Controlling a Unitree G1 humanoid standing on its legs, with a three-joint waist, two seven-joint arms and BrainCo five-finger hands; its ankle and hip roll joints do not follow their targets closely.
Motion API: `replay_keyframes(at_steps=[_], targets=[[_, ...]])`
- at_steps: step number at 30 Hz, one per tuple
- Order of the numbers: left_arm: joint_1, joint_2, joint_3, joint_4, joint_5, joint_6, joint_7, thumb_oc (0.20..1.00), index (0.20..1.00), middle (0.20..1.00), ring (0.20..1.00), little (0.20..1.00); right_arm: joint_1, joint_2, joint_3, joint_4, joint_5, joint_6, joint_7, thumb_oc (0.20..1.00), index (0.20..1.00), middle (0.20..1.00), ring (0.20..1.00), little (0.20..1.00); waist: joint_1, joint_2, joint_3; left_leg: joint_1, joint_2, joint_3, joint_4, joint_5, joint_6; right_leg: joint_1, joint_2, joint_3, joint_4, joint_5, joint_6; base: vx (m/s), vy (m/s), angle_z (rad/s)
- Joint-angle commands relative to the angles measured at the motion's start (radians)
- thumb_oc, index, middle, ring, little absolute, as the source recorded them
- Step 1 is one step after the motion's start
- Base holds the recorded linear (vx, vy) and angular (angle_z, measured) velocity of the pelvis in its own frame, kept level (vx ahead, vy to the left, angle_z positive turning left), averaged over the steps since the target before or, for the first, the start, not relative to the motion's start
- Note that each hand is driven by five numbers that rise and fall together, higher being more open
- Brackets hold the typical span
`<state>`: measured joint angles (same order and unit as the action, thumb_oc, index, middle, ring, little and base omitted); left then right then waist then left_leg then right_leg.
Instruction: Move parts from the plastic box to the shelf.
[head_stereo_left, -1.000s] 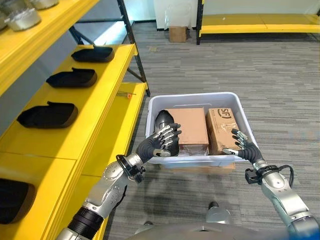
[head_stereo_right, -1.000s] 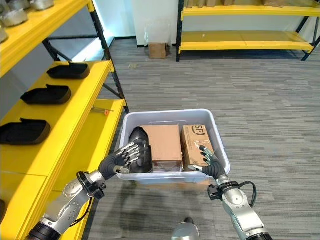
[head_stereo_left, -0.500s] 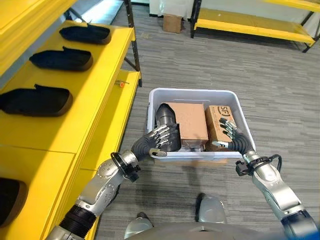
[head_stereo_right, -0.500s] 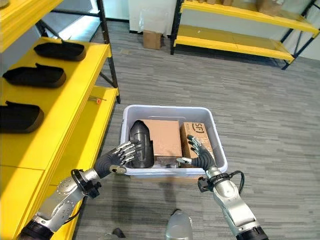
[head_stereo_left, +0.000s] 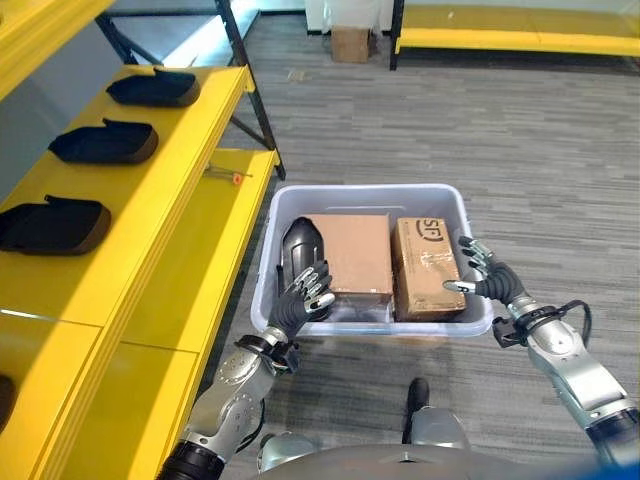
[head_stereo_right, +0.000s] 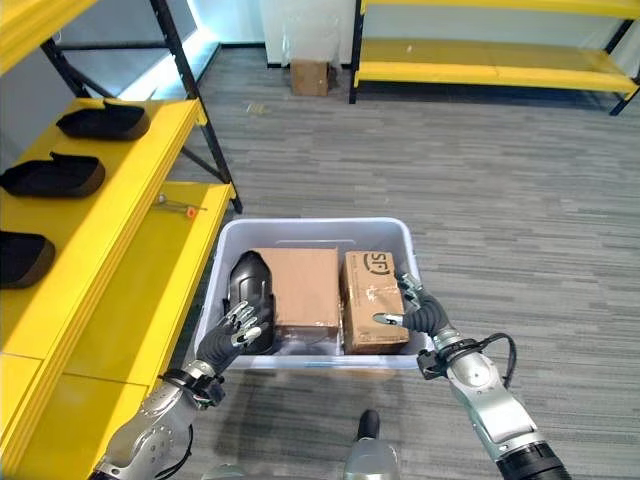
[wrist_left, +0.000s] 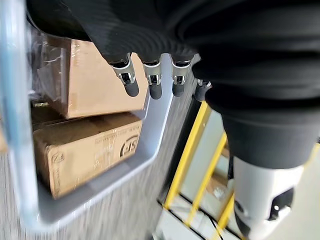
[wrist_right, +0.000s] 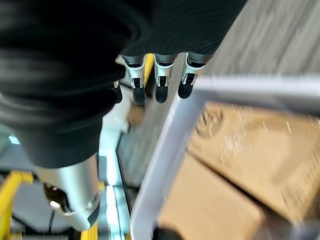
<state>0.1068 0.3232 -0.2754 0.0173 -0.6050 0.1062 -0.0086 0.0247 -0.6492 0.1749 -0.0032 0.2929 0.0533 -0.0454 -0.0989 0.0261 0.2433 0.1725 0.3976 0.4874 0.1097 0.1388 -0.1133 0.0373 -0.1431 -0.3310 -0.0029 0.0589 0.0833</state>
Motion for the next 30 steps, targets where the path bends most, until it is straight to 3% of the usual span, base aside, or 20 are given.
replay_keyframes(at_steps=[1,2,5,8,13,19,25,30], targets=[[-0.048,0.085,0.029,-0.015,0.080,-0.010,0.124,1.000,1.000,1.000,1.000,1.000,-0.027,0.064,0.005,-0.076,0.041,-0.046,-0.050,1.000,1.000,1.000,1.000,1.000,0.010,-0.080,-0.004,-0.082,-0.048,-0.019,0.003,-0.110,-0.025,0.023,-0.103,-0.020,0.119,-0.086,0.054,0.10,-0.069,-0.17],[-0.049,0.085,0.029,-0.015,0.080,-0.010,0.125,1.000,1.000,1.000,1.000,1.000,-0.027,0.064,0.005,-0.076,0.041,-0.046,-0.050,1.000,1.000,1.000,1.000,1.000,0.010,-0.080,-0.004,-0.083,-0.047,-0.019,0.003,-0.110,-0.025,0.022,-0.103,-0.020,0.119,-0.086,0.054,0.15,-0.057,-0.13],[-0.153,0.068,0.015,0.026,0.095,-0.007,0.271,1.000,1.000,1.000,1.000,1.000,-0.042,0.088,0.017,-0.103,0.031,-0.056,-0.086,1.000,1.000,1.000,1.000,1.000,-0.033,-0.064,0.025,-0.103,-0.041,0.007,0.013,-0.112,-0.028,-0.037,-0.107,0.015,0.142,-0.082,0.061,0.05,0.029,0.02],[-0.285,0.042,0.020,0.112,0.148,-0.048,0.575,1.000,1.000,1.000,1.000,1.000,-0.061,0.108,0.017,-0.126,0.008,-0.061,-0.110,1.000,1.000,1.000,1.000,1.000,-0.082,-0.061,0.080,-0.150,-0.056,0.034,0.021,-0.127,-0.019,-0.121,-0.122,0.055,0.171,-0.078,0.084,-0.04,0.065,-0.12],[-0.402,0.012,0.038,0.244,0.312,0.015,0.808,1.000,1.000,1.000,1.000,1.000,-0.061,0.128,0.019,-0.133,0.008,-0.088,-0.139,1.000,1.000,1.000,1.000,1.000,-0.100,-0.087,0.141,-0.234,-0.050,0.023,0.060,-0.137,-0.019,-0.191,-0.131,0.076,0.194,-0.076,0.104,-0.05,-0.046,-0.10],[-0.535,-0.016,0.008,0.386,0.381,0.017,0.898,1.000,1.000,1.000,1.000,1.000,-0.119,0.110,0.041,-0.142,0.023,-0.099,-0.176,1.000,1.000,1.000,1.000,1.000,-0.112,-0.106,0.210,-0.361,-0.019,-0.001,0.145,-0.153,-0.033,-0.296,-0.130,0.097,0.237,-0.082,0.109,-0.08,-0.050,-0.01],[-0.695,-0.044,0.041,0.548,0.336,-0.013,1.024,1.000,1.000,1.000,1.000,1.000,-0.198,0.091,0.055,-0.142,0.037,-0.067,-0.182,1.000,1.000,1.000,1.000,1.000,-0.144,-0.125,0.274,-0.465,0.007,0.000,0.232,-0.176,-0.039,-0.405,-0.117,0.124,0.298,-0.101,0.103,-0.06,-0.002,-0.07],[-0.765,-0.044,0.074,0.650,0.316,-0.019,1.057,1.000,1.000,1.000,1.000,1.000,-0.233,0.086,0.065,-0.133,0.048,-0.050,-0.191,1.000,1.000,1.000,1.000,1.000,-0.160,-0.139,0.277,-0.536,0.018,0.002,0.279,-0.192,-0.040,-0.480,-0.109,0.135,0.340,-0.116,0.098,-0.03,-0.010,-0.12]])
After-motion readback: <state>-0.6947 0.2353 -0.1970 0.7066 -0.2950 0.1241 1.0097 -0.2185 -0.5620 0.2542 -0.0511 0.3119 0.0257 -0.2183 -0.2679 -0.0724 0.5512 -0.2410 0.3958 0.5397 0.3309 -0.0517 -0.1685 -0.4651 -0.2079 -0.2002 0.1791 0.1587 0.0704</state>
